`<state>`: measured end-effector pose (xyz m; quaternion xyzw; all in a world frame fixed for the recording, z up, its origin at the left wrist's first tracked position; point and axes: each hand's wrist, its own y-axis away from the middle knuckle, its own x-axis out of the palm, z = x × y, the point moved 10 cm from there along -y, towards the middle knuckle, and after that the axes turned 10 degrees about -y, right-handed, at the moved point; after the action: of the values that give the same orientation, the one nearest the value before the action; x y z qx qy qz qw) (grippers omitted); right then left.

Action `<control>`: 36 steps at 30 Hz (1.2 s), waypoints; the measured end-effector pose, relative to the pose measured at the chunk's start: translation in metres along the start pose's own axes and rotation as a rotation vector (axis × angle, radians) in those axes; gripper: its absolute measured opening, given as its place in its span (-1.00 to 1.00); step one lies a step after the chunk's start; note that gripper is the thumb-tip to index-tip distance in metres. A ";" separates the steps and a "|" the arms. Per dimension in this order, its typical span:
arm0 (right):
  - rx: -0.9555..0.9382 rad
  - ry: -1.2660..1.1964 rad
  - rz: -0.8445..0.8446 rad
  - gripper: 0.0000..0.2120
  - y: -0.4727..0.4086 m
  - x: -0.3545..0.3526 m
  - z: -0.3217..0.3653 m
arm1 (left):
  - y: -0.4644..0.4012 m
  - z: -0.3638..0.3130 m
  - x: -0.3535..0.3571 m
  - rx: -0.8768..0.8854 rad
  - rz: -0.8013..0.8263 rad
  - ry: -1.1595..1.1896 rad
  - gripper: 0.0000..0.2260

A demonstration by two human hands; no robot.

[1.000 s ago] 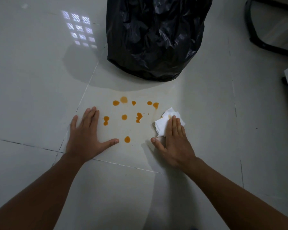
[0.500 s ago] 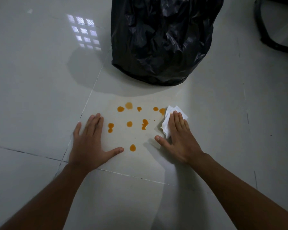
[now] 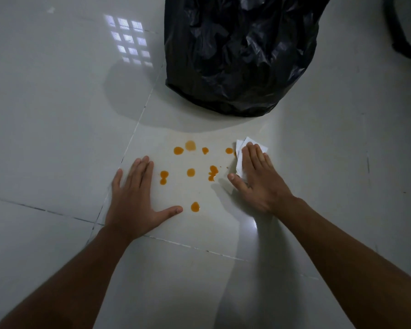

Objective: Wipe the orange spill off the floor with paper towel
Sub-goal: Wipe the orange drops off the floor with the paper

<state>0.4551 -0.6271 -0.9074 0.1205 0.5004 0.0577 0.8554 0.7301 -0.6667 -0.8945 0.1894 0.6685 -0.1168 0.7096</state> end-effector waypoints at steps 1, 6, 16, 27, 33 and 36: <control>-0.026 0.000 0.017 -0.12 -0.006 -0.002 0.000 | 0.000 0.000 0.000 0.001 0.002 0.000 0.15; -0.123 0.002 0.093 -0.07 -0.027 -0.008 0.007 | 0.000 0.001 0.000 -0.003 0.005 0.001 0.16; -0.254 -0.054 0.144 -0.07 -0.016 0.003 0.042 | 0.000 -0.001 -0.003 0.000 0.000 0.014 0.15; -0.136 -0.020 0.014 -0.07 -0.008 0.007 0.033 | -0.001 0.001 0.001 0.002 0.002 0.009 0.16; -0.168 -0.025 0.100 0.03 -0.018 0.009 0.041 | -0.001 0.001 0.005 0.016 0.032 -0.011 0.22; -0.192 -0.025 0.105 0.03 -0.016 0.010 0.041 | 0.000 0.001 0.006 0.019 0.041 -0.014 0.23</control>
<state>0.4950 -0.6462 -0.9009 0.0650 0.4749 0.1487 0.8649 0.7315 -0.6666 -0.9005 0.2090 0.6583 -0.1099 0.7148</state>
